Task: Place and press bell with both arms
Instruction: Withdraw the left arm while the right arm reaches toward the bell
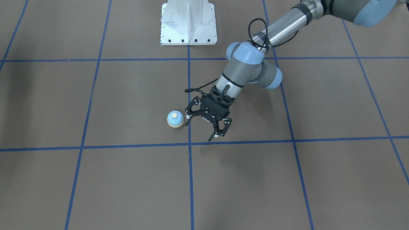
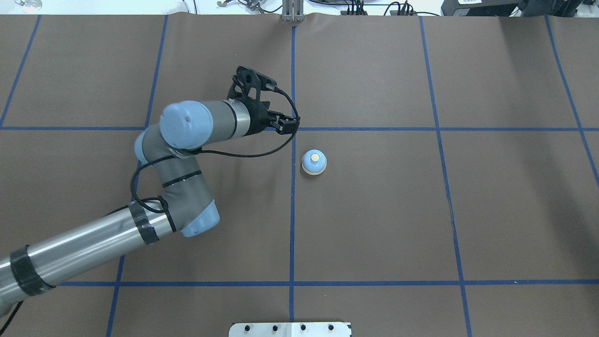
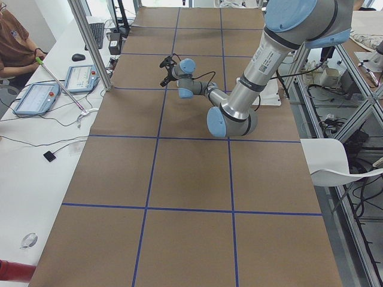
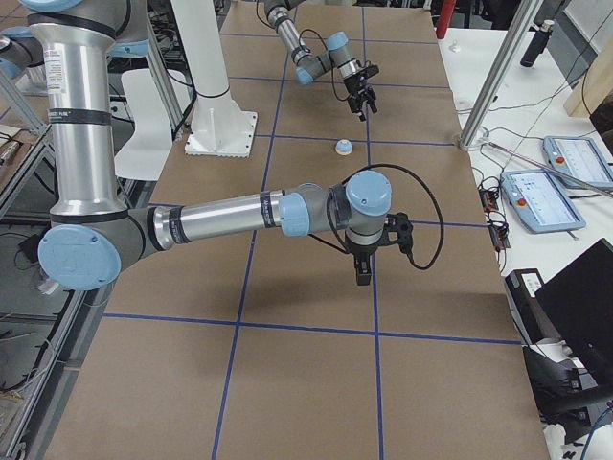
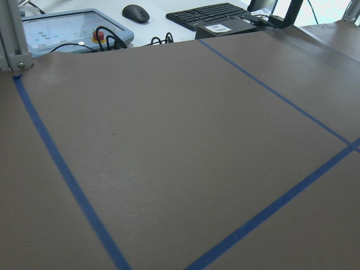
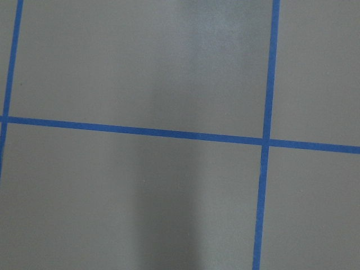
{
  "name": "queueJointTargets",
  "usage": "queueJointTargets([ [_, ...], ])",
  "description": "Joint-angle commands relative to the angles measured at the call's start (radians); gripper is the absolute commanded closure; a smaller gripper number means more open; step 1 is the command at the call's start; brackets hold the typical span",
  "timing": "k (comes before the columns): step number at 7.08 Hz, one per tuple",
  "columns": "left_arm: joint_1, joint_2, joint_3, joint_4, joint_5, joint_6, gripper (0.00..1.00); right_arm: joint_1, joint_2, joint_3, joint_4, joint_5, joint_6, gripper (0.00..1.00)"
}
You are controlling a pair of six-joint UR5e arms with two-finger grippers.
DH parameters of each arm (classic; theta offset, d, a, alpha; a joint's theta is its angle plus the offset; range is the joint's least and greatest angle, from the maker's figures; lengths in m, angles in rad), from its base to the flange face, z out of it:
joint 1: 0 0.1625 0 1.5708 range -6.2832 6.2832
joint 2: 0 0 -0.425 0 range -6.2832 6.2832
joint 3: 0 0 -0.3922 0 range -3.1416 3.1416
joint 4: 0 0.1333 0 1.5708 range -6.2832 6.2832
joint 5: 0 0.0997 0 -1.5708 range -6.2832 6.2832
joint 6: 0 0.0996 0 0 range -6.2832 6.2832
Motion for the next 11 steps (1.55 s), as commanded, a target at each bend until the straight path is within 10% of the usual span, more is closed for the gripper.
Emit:
queueJointTargets([
  [1,-0.212,0.138,-0.124,0.154,-0.295,0.012,0.00,-0.086,0.067,0.034,0.006,-0.011,0.182,0.00],
  [5,-0.465,0.381,-0.214,0.305,-0.513,0.462,0.00,-0.321,0.266,0.058,0.006,-0.094,0.549,0.00],
  [11,-0.575,0.559,-0.240,0.274,-0.432,0.437,0.00,-0.727,0.509,0.036,-0.021,-0.330,1.090,0.00],
])
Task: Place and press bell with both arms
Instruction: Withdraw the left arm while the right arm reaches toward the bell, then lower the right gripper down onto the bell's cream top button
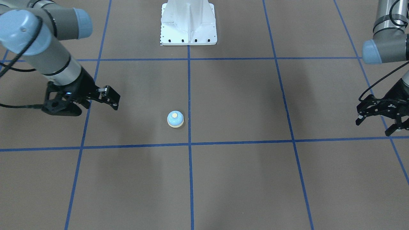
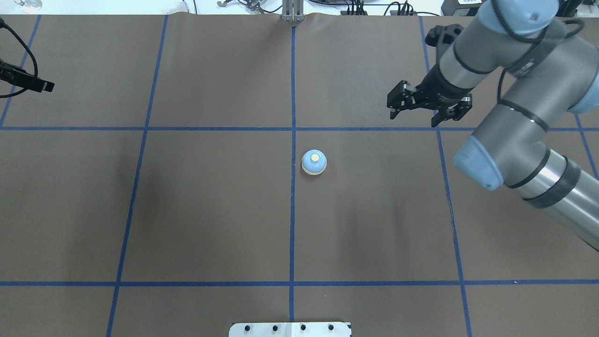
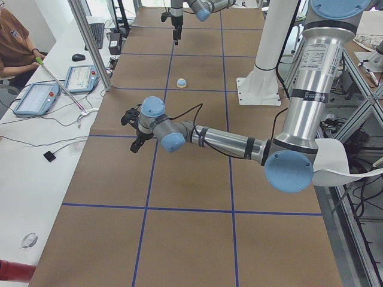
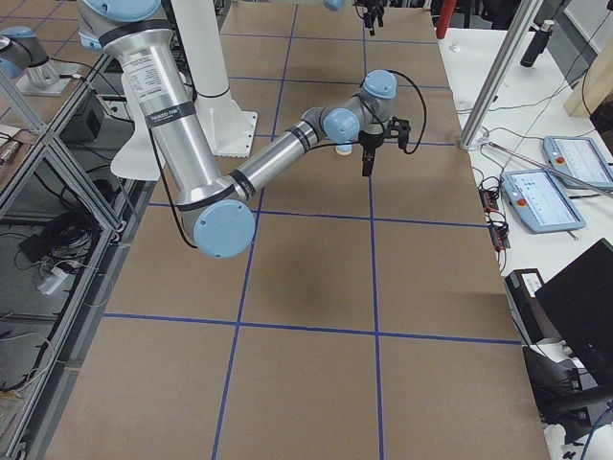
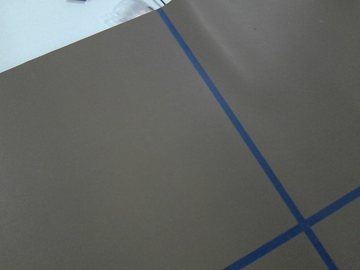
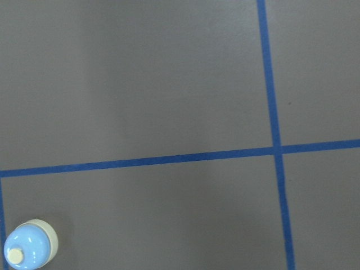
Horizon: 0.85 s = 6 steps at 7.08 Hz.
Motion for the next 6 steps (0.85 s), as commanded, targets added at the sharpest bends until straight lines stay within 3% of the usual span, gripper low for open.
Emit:
queueJointTargets([
  [1,0.001,0.031,0.012,-0.001,0.119,0.002,0.00,-0.125,0.066,-0.017,-0.036,-0.136,0.084,0.05],
  [4,-0.001,0.031,0.029,0.016,0.113,0.002,0.00,-0.165,0.302,-0.267,-0.036,-0.149,0.200,0.91],
  [5,0.001,0.031,0.029,0.016,0.113,0.002,0.00,-0.177,0.329,-0.307,-0.030,-0.150,0.200,1.00],
  [6,0.002,0.029,0.034,0.017,0.113,0.002,0.00,-0.188,0.338,-0.328,-0.027,-0.150,0.193,1.00],
])
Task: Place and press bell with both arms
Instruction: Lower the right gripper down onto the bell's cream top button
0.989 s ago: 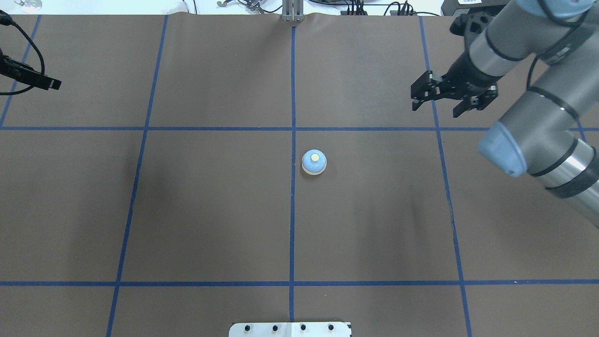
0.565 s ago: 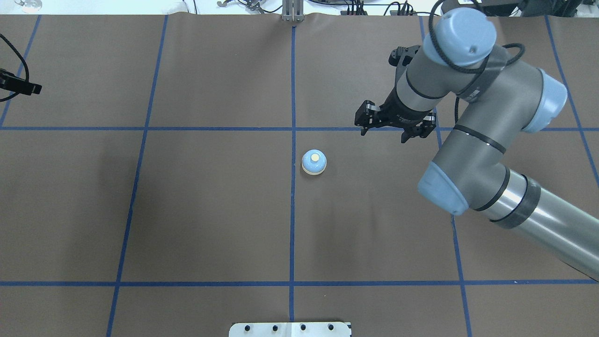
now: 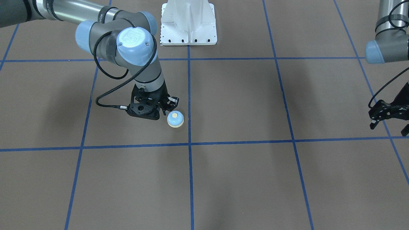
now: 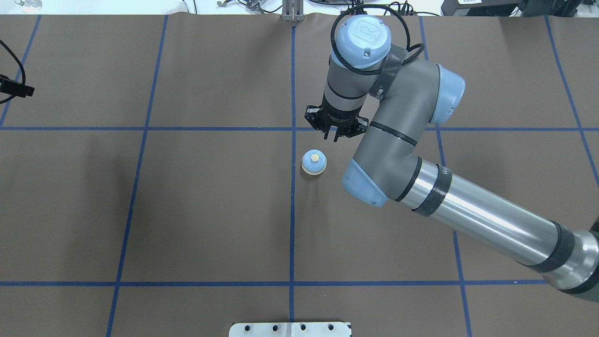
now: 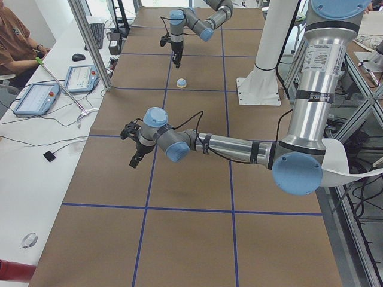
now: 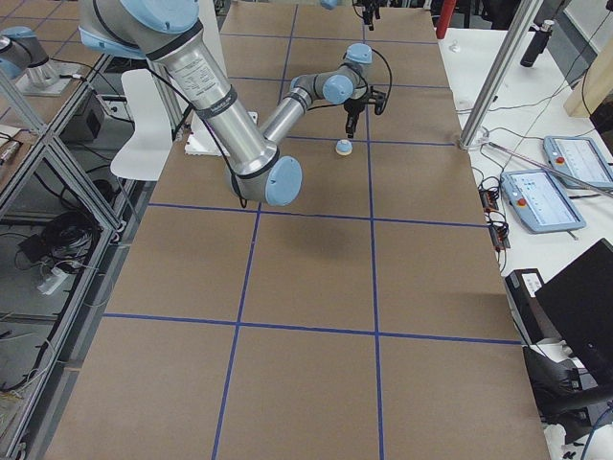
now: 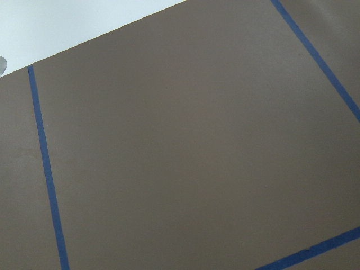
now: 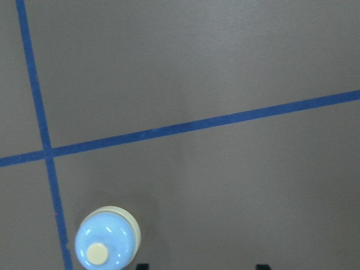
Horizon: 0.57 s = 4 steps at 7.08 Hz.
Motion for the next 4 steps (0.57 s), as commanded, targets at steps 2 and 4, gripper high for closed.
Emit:
queueJointTargets([
  [2,0.000,-0.001,0.005,0.001,0.000,0.000,0.00,-0.029,0.054,-0.116,0.023,-0.003,-0.009,1.00],
  [4,0.002,-0.003,0.004,0.001,0.000,0.000,0.00,-0.033,0.065,-0.180,0.090,-0.003,-0.007,1.00],
])
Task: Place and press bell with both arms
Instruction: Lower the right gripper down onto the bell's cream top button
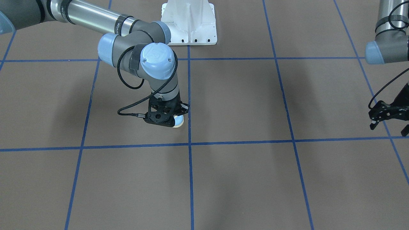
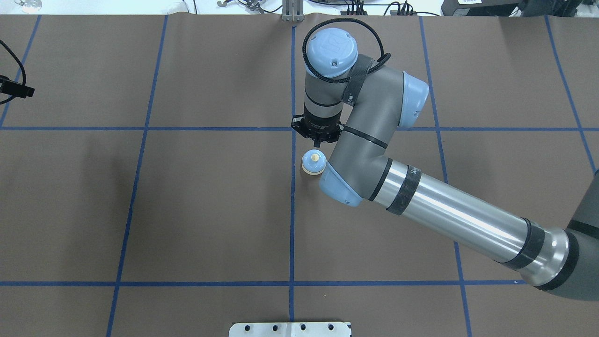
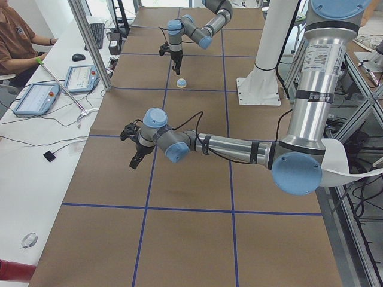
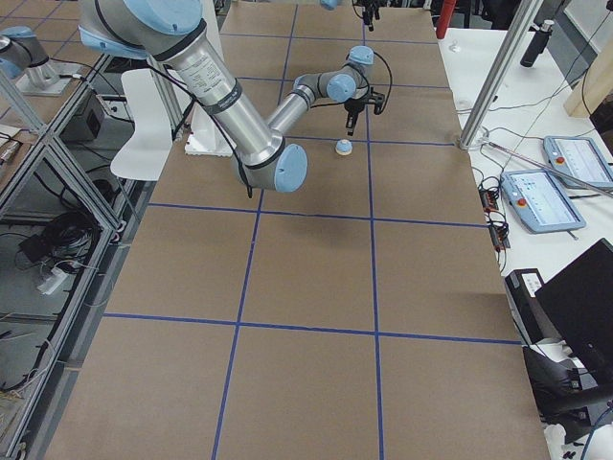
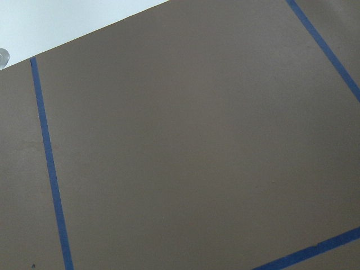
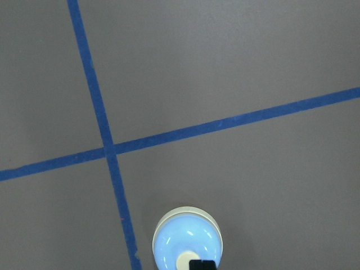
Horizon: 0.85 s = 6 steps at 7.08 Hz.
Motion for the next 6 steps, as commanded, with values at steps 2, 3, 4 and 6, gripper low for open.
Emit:
queueJointTargets([
  [2,0.001,-0.001,-0.003,0.000,0.000,0.000,0.00,-0.016,0.005,-0.045,0.034,0.000,0.000,1.00],
  [3,0.001,-0.001,-0.003,0.006,0.000,0.000,0.00,-0.023,0.002,-0.045,0.034,0.000,0.005,1.00],
  [4,0.001,-0.005,-0.007,0.020,0.000,0.000,0.00,-0.030,-0.002,-0.047,0.034,0.000,0.005,1.00],
  [6,-0.001,-0.010,-0.009,0.029,0.000,0.000,0.00,-0.039,-0.004,-0.060,0.039,-0.003,0.004,1.00],
])
